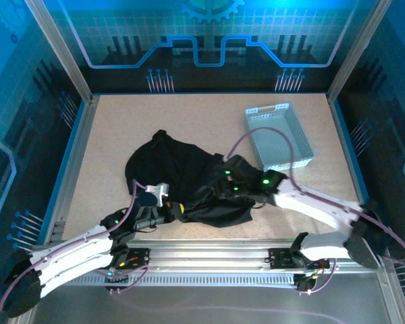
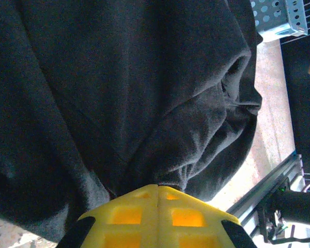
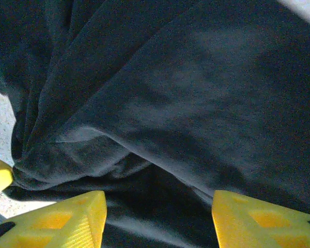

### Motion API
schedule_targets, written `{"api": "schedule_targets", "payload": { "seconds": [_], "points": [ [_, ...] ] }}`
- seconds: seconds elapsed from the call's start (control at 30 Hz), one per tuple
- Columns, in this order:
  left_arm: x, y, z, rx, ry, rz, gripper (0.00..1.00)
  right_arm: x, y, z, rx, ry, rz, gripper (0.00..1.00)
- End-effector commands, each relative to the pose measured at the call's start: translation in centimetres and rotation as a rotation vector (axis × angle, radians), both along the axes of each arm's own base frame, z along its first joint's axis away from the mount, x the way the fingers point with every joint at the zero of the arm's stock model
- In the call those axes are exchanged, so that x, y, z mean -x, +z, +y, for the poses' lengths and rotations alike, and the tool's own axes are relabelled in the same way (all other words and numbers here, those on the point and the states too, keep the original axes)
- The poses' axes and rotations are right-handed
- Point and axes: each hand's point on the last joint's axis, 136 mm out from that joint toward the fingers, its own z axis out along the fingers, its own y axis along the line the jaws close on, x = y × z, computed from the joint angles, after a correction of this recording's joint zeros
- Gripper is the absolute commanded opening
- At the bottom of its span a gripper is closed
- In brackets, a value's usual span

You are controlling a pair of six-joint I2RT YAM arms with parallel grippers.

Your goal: Fold the inside-out t-shirt

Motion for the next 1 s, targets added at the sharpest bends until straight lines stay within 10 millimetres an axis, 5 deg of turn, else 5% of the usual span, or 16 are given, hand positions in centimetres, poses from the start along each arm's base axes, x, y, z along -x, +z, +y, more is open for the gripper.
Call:
{"api": "schedule_targets", "payload": {
  "seconds": [0.0, 0.23, 0.47, 0.83, 0.97],
  "points": [
    [-0.8, 0.8, 0.2, -0.021, 0.034, -0.018, 0.00, -0.3, -1.2, 3.7, 0.031, 0.135, -0.018, 0.58],
    [-2.0, 1.5, 0.1, -0.034, 0.065, -0.039, 0.00, 1.4, -2.4, 6.2, 0.030, 0.226, 0.007, 0.50],
    [-2.7, 1.8, 0.1, -0.051, 0.083, -0.041, 0.00, 1.5, -5.4, 4.7, 0.135, 0.147, 0.061, 0.45],
    [-3.1, 1.3, 0.6, -0.053, 0.106, -0.013, 0.00, 1.2, -7.0, 5.0, 0.155, 0.145, 0.071, 0.47],
    [-3.0, 0.9, 0.9, -0.063, 0.116, -0.001, 0.00, 1.5, -5.8, 4.9, 0.123, 0.168, 0.015, 0.51]
  ]
}}
